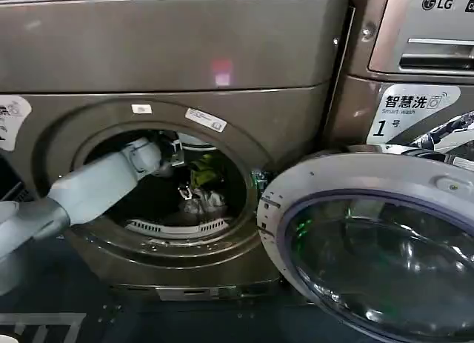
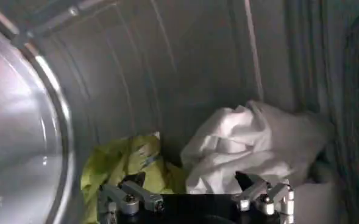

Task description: Grasp the clothes from the dryer.

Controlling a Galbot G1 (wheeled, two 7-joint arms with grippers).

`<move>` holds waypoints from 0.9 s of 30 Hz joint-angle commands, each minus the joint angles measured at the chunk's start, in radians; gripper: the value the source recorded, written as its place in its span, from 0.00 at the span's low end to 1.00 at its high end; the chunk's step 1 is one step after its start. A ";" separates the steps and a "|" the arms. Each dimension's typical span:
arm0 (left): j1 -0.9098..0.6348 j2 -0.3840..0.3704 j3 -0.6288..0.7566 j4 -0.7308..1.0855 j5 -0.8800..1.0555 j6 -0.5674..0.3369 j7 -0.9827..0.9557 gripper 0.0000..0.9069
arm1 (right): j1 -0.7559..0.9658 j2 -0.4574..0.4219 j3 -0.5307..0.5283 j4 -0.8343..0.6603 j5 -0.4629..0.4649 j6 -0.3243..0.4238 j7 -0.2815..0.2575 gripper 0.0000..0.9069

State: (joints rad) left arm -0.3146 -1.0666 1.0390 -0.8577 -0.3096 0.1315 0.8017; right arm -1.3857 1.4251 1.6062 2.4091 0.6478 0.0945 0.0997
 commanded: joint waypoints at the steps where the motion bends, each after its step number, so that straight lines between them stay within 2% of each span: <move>1: 0.019 0.003 0.021 -0.018 0.019 0.001 0.016 1.00 | 0.003 0.003 -0.007 0.003 -0.007 -0.001 0.000 1.00; 14: 0.050 -0.014 0.019 -0.004 0.055 -0.004 0.015 0.98 | 0.006 0.004 -0.009 0.007 -0.013 -0.002 0.002 1.00; 15: 0.051 -0.014 0.019 -0.003 0.055 -0.005 0.015 0.24 | 0.006 0.004 -0.009 0.006 -0.013 -0.002 0.002 1.00; 17: 0.054 -0.015 0.018 -0.003 0.056 -0.006 0.015 0.00 | 0.006 0.004 -0.009 0.005 -0.014 -0.002 0.002 1.00; 27: 0.066 -0.018 0.000 0.011 0.063 -0.017 0.003 0.00 | 0.013 0.002 -0.017 0.008 -0.020 -0.006 0.003 1.00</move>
State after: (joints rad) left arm -0.2553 -1.0836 1.0515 -0.8544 -0.2567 0.1187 0.8087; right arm -1.3738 1.4279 1.5911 2.4156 0.6295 0.0901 0.1024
